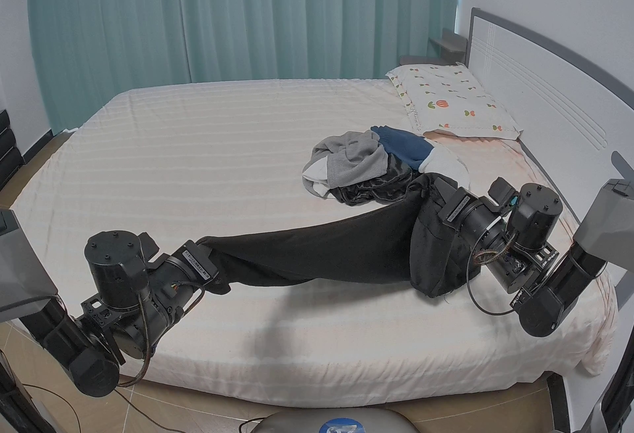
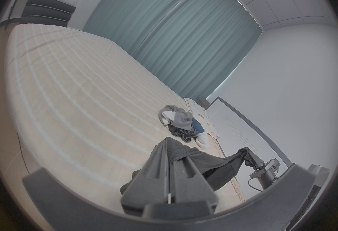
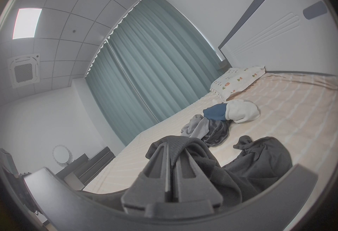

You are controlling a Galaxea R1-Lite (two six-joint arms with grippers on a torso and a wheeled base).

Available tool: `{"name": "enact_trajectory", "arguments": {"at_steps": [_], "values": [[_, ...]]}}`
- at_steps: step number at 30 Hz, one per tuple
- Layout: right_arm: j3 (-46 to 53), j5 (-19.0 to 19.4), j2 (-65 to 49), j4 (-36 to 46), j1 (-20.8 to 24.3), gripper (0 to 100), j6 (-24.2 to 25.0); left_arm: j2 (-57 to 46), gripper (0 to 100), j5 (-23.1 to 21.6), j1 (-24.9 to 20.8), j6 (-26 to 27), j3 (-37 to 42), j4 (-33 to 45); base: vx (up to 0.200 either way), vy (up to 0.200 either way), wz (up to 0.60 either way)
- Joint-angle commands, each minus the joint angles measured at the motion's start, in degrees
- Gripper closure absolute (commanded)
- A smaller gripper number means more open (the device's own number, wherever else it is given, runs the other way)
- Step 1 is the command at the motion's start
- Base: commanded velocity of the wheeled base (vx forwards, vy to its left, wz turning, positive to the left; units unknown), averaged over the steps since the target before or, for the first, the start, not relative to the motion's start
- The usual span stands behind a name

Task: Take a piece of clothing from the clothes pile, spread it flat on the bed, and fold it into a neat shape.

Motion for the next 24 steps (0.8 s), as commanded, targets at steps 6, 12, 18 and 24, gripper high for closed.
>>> {"name": "enact_trajectory", "arguments": {"at_steps": [6,12,18,24], "values": [[2.0,-2.7,1.7,-0.2,0.3,100,0.0,-0.7,100,1.5,0.1,0.1,1.4,0.0,0.000,0.200,0.00],[3.0,-2.5,1.7,-1.6,0.7,100,0.2,-1.7,100,1.6,-0.2,0.2,1.8,0.1,0.000,0.200,0.00],[1.5,-2.8,3.6,-1.6,1.0,100,0.3,-1.6,100,1.7,-0.2,0.2,1.8,0.0,0.000,0.200,0.00],[2.1,-2.9,1.7,-1.6,3.7,100,0.3,-1.9,100,1.7,-0.2,0.3,1.9,0.1,0.000,0.200,0.00]]}}
